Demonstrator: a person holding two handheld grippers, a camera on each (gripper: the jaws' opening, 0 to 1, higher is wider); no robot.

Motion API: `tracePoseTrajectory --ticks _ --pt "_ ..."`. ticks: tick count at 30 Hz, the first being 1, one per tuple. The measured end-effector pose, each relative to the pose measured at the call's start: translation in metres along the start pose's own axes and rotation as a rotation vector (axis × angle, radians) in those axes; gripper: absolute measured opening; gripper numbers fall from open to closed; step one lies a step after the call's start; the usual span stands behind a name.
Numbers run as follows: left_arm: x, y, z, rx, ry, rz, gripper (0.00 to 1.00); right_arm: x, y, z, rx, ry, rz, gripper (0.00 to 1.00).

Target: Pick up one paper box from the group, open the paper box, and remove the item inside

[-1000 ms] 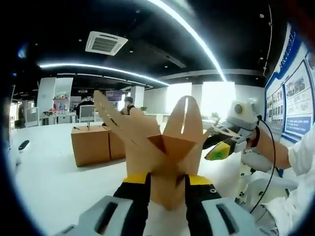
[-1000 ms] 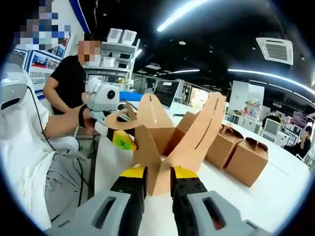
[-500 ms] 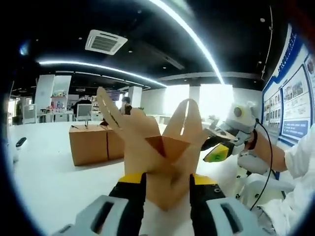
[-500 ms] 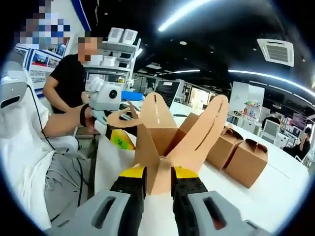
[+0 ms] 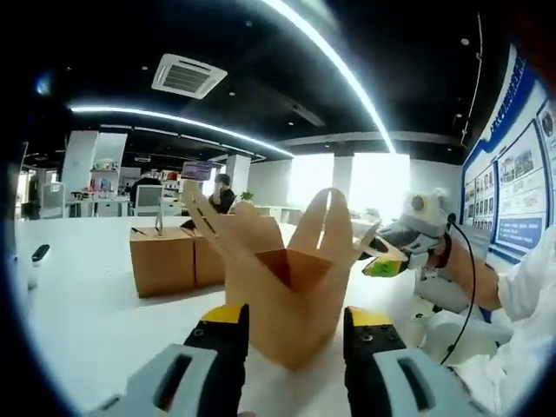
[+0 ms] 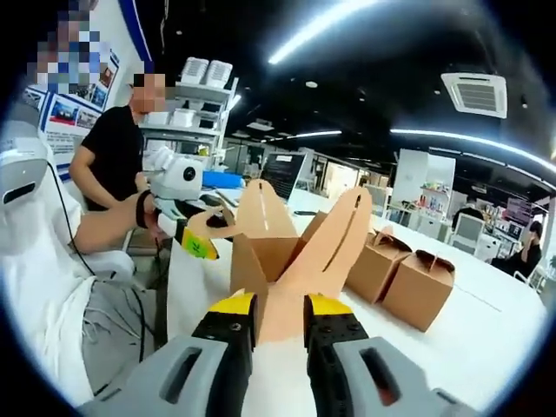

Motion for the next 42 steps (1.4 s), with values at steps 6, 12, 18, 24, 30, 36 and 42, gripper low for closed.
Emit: tracePoseTrajectory --ticks 6,12,18,24,30,36,42 --pt "0.004 -0.005 -0.008 0.008 0.005 -0.001 0.45 0.002 -0.002 -0.001 -0.002 -0.008 -0.009 0.22" --pt "0.011 -0.014 -0.015 0.028 0.02 -0.006 0.45 0.006 -0.001 0.0 -0.004 -0.002 -0.015 0.22" --pt "0.016 -0.02 -0.021 0.042 0.025 -0.007 0.45 0.011 -0.001 -0.002 -0.011 0.014 -0.019 0.22" --pt "0.02 -0.02 -0.024 0.047 0.039 -0.005 0.45 0.011 -0.004 -0.002 -0.007 0.019 -0.019 0.22" --pt "0.022 -0.022 -0.024 0.051 0.042 -0.002 0.45 0.01 -0.002 -0.004 -0.016 0.023 -0.01 0.22" --pt "0.02 -0.02 -0.022 0.045 0.034 0.002 0.45 0.011 -0.002 -0.006 -0.018 0.03 -0.013 0.22" --pt "0.025 -0.021 -0.026 0.043 0.047 0.007 0.45 0.01 0.001 -0.006 -0.028 0.021 -0.002 0.22"
Point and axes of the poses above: the point that each gripper's makers call its tool centre point, and the gripper's own axes: z roughly forward along the fingers, y roughly to its right, x roughly out of its top, the point moved 6 cm from there along -z, roughly backward along the fingers, and after that the axes turned 13 degrees about x, right-handed, at the moved point
